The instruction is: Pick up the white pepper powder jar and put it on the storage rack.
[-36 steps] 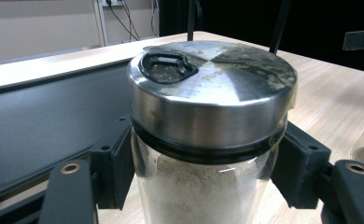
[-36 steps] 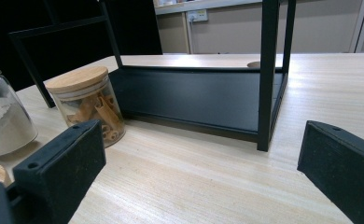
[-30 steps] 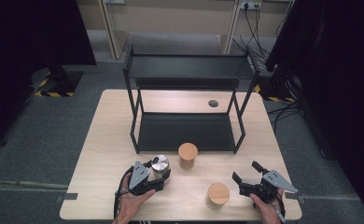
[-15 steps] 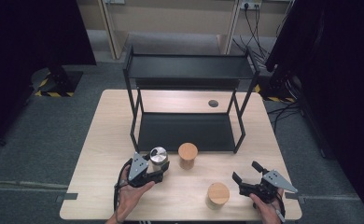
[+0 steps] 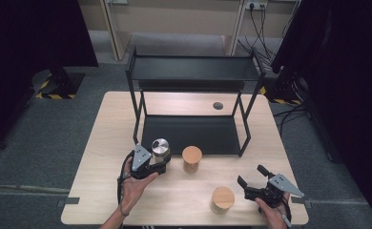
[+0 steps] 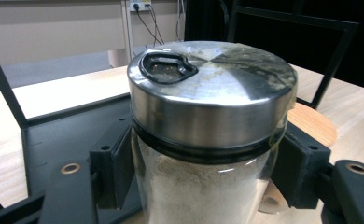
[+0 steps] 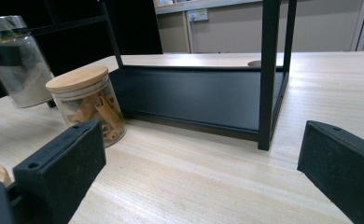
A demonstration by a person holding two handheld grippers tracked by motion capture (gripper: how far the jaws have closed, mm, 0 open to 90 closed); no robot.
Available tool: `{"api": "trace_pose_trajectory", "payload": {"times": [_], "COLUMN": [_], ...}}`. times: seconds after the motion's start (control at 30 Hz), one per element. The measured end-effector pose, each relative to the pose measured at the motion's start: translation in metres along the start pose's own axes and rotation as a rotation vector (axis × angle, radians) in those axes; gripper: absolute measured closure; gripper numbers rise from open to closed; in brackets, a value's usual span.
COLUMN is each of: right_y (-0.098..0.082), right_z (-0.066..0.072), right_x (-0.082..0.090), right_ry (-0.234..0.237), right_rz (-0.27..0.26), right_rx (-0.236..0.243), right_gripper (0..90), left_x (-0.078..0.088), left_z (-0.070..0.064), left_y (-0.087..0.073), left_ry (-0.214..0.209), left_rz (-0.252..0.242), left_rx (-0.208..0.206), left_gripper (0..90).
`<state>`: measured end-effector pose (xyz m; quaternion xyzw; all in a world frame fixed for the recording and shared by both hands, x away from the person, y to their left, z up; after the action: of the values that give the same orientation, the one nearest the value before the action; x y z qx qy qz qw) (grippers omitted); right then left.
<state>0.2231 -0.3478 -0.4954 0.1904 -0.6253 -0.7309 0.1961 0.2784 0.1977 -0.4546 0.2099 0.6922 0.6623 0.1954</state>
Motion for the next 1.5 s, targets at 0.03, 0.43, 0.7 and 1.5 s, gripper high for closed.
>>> {"api": "trace_pose_trajectory", "payload": {"times": [0.03, 0.43, 0.7, 1.5], "right_y": [0.0, 0.0, 0.0, -0.001], "right_z": [0.0, 0.0, -0.001, -0.002], "right_x": [0.0, 0.001, 0.001, 0.001], "right_ry": [0.0, -0.001, 0.0, 0.005], "right_rz": [0.0, 0.0, 0.0, 0.002], "right_rx": [0.0, -0.001, -0.002, -0.004], "right_gripper": [1.0, 1.0, 1.0, 1.1], "left_x": [-0.002, -0.026, -0.042, -0.069], "left_z": [0.001, 0.005, 0.007, 0.01], "left_y": [0.001, 0.004, 0.003, -0.015], "left_ry": [0.001, 0.04, 0.075, 0.155], "left_rz": [0.002, 0.016, 0.012, 0.028], "left_rx": [0.0, -0.008, -0.019, -0.004], "left_gripper": [30.9, 30.9, 30.9, 30.9]}}
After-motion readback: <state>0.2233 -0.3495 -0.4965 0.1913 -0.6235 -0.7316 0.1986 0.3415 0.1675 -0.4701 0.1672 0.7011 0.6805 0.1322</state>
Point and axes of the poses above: each handheld gripper's, and its own axes: x roughly backward along the jaws, y roughly out of its top, z roughly to its left, the point moved 3 cm from there along -x, roughly forward along the jaws, and after that the axes turned 14 degrees about -z, right-handed, at the moved point
